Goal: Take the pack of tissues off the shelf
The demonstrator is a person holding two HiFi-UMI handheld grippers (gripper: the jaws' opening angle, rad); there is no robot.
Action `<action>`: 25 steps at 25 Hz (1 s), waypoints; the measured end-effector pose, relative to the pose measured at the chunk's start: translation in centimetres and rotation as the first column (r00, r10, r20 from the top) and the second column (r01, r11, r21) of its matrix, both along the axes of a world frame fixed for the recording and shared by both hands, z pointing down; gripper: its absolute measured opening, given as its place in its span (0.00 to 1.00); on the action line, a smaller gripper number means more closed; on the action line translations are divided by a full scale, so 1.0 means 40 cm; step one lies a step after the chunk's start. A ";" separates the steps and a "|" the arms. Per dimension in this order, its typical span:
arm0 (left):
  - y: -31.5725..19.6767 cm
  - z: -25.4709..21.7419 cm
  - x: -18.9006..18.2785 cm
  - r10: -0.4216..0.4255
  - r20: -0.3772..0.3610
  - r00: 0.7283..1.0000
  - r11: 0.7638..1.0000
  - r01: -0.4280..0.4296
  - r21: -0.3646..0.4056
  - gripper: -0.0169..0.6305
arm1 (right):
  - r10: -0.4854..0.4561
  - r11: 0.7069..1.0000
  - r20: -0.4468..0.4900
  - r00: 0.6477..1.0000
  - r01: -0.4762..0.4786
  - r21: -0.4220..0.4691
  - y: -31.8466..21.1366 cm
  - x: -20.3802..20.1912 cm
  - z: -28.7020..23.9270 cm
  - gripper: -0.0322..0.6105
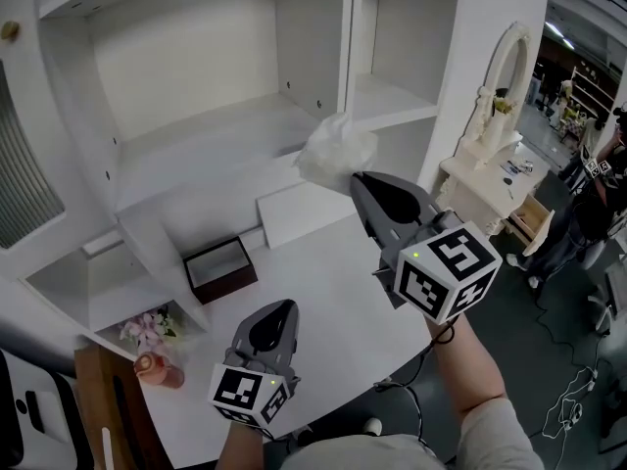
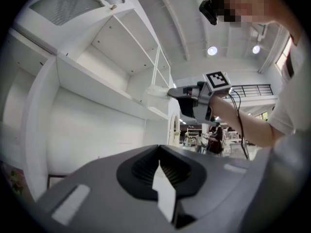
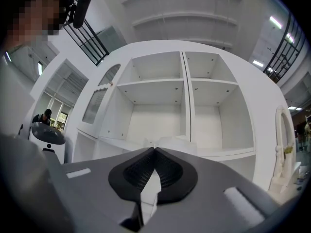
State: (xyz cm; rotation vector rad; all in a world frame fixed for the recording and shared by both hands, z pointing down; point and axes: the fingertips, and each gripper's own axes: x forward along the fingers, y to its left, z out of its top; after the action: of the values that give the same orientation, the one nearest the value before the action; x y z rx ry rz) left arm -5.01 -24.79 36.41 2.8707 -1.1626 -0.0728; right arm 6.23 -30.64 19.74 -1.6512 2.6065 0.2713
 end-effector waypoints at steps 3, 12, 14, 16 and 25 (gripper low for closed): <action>0.003 -0.006 0.021 0.001 0.005 1.000 1.000 -0.001 0.005 0.03 | 0.007 1.000 -0.003 1.000 -0.007 0.000 0.022 0.026 0.018 0.05; 0.004 -0.014 0.055 -0.010 0.012 1.000 1.000 0.010 0.011 0.03 | 0.008 0.999 0.009 1.000 -0.008 -0.031 0.086 0.073 0.095 0.05; 0.003 -0.013 0.062 -0.013 0.015 1.000 1.000 0.013 0.010 0.03 | 0.004 0.999 0.024 1.000 -0.002 -0.042 0.096 0.080 0.118 0.05; 0.006 -0.012 0.069 -0.012 0.018 1.000 1.000 0.012 0.010 0.03 | 0.000 0.998 0.041 0.999 0.003 -0.055 0.107 0.087 0.146 0.05; 0.009 -0.002 0.077 -0.027 0.031 0.999 1.000 0.027 0.001 0.03 | -0.019 0.990 0.092 0.996 0.032 -0.139 0.154 0.089 0.315 0.05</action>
State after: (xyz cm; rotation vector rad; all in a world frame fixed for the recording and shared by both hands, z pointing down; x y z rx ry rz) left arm -1.92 -24.42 36.34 2.8671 -1.2069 -0.0291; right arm 9.78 -24.48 32.35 -1.6277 2.6309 0.0111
